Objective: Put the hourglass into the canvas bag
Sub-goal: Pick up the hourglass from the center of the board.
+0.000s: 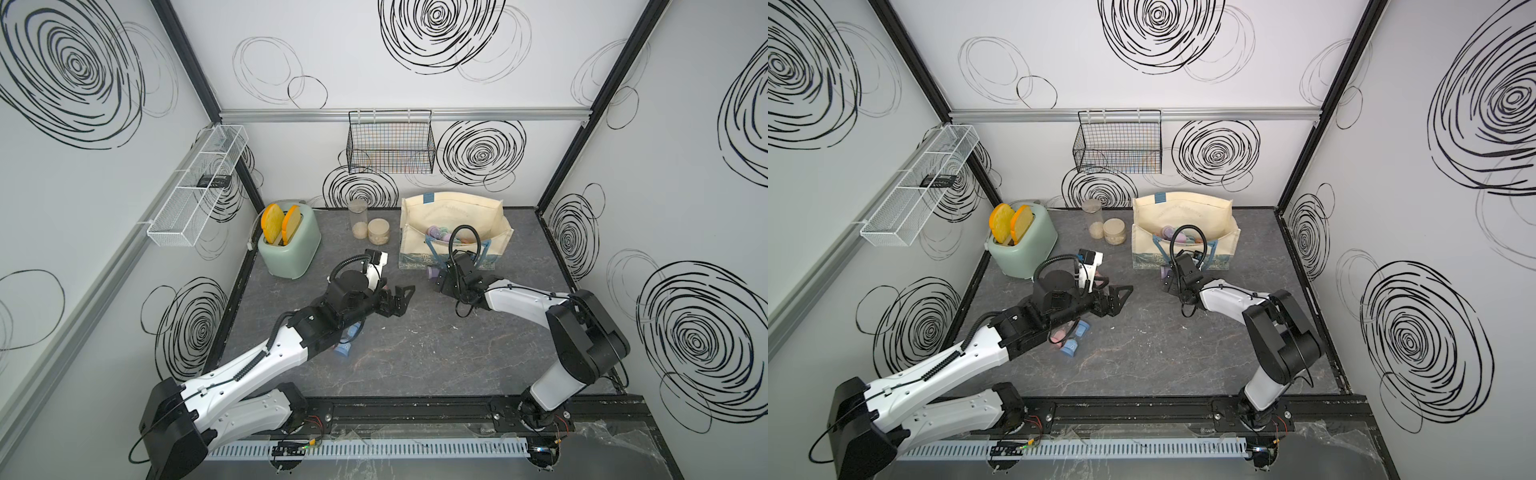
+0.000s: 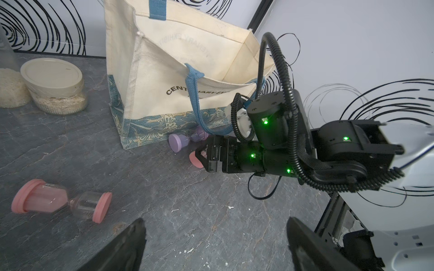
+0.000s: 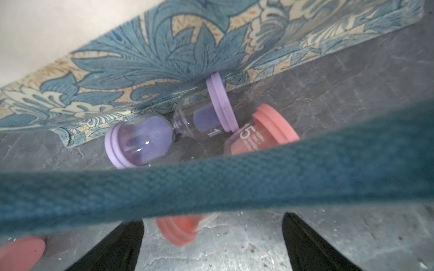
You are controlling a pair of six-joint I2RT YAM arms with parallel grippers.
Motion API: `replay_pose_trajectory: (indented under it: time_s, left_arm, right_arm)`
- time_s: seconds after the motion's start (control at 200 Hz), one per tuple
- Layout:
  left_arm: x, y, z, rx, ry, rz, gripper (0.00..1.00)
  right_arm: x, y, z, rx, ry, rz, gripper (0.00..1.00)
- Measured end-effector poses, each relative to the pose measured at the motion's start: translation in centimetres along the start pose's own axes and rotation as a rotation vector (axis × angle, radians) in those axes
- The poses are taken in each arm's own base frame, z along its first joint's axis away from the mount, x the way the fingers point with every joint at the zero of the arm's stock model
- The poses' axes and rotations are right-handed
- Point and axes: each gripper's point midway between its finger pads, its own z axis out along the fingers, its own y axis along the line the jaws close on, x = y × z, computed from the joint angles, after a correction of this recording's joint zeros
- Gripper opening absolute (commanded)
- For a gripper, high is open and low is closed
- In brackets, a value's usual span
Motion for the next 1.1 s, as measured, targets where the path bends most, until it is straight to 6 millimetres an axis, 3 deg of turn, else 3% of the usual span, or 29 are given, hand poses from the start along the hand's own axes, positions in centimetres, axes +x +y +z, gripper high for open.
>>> replay_pose_trajectory:
  time_s: [0.39, 0.565, 0.72, 0.9, 1.101]
  left_arm:
    - [0.0, 0.1, 0.0, -0.008, -0.004, -0.002, 0.96]
    - [-0.1, 0.2, 0.0, -0.012, -0.006, -0.002, 0.96]
    - [-0.1, 0.2, 0.0, -0.013, -0.006, -0.002, 0.96]
    - [-0.1, 0.2, 0.0, -0.013, -0.006, -0.002, 0.96]
    - [-0.1, 0.2, 0.1, -0.013, -0.006, -0.003, 0.96]
  right_arm:
    - [0.4, -0.7, 2.0, 0.054, 0.008, 0.025, 0.97]
    - [0.8, -1.7, 1.6, 0.071, 0.009, 0.023, 0.96]
    - [1.7, -3.7, 0.5, 0.098, 0.017, 0.025, 0.94]
    - [1.6, -4.7, -1.0, 0.087, -0.004, 0.029, 0.88]
    - [1.8, -6.0, -0.8, 0.048, 0.015, 0.064, 0.84]
